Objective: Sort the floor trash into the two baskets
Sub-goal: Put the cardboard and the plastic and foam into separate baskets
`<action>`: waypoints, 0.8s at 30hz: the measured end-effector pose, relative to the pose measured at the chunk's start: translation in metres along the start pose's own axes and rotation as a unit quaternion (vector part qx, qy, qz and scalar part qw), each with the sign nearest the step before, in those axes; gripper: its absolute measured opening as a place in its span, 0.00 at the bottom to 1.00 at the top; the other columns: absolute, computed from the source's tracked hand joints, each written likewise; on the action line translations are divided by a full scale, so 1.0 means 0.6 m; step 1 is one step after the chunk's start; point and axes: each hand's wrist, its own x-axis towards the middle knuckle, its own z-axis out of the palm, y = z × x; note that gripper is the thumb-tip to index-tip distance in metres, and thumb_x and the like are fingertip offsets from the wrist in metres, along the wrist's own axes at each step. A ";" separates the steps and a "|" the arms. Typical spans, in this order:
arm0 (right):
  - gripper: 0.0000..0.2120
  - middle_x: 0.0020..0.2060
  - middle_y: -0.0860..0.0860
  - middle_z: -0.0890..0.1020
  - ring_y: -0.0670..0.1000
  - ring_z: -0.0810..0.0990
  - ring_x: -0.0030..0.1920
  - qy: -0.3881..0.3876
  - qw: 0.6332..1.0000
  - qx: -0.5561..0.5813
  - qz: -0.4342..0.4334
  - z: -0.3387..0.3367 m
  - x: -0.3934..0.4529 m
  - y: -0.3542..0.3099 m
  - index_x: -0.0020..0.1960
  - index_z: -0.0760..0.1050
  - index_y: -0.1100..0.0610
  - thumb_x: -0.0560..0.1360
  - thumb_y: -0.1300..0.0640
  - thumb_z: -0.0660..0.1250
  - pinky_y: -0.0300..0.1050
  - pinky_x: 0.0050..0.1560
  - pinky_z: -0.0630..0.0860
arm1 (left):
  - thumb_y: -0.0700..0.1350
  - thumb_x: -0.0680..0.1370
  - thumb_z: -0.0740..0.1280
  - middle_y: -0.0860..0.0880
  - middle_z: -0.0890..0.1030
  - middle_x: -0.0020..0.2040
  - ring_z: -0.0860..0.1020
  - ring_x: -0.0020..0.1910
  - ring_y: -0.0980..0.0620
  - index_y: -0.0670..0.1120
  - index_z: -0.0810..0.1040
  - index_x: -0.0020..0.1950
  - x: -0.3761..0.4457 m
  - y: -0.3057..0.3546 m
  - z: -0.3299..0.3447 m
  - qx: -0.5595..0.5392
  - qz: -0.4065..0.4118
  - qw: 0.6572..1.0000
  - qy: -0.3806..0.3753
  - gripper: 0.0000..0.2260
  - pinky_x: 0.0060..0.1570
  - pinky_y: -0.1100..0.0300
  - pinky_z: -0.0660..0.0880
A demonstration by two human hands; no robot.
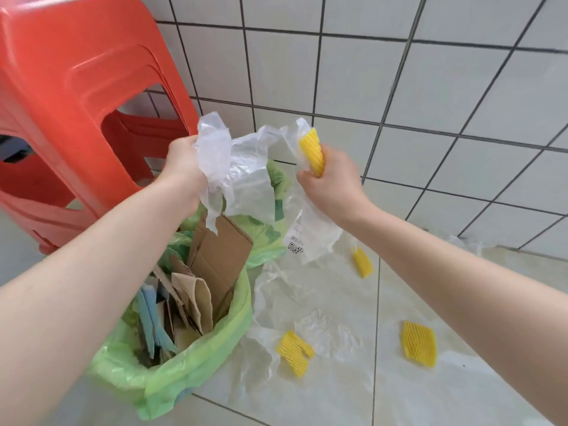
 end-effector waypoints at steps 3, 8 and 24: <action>0.14 0.28 0.47 0.67 0.48 0.66 0.29 -0.008 1.000 0.002 -0.018 0.020 0.037 -0.019 0.33 0.61 0.50 0.74 0.59 0.61 0.42 0.28 0.62 | 0.40 0.74 0.61 0.50 0.69 0.32 0.68 0.32 0.51 0.49 0.69 0.33 0.031 0.011 -0.005 -0.015 -0.007 0.999 0.036 0.10 0.33 0.59 0.62; 0.06 0.31 0.45 0.69 0.47 0.68 0.32 0.028 0.997 0.066 -0.035 0.062 0.112 -0.049 0.40 0.67 0.52 0.75 0.59 0.60 0.42 0.32 0.65 | 0.44 0.68 0.61 0.52 0.69 0.32 0.68 0.39 0.50 0.50 0.68 0.31 0.085 0.018 0.000 0.013 0.010 0.999 0.051 0.05 0.37 0.58 0.62; 0.27 0.55 0.59 0.78 0.56 0.80 0.49 -0.389 0.893 -0.208 0.093 0.260 0.178 0.021 0.69 0.64 0.65 0.77 0.51 0.63 0.46 0.48 0.76 | 0.49 0.76 0.67 0.46 0.74 0.65 0.74 0.62 0.44 0.43 0.68 0.70 0.197 -0.128 0.002 0.608 -0.023 0.752 -0.254 0.25 0.56 0.55 0.71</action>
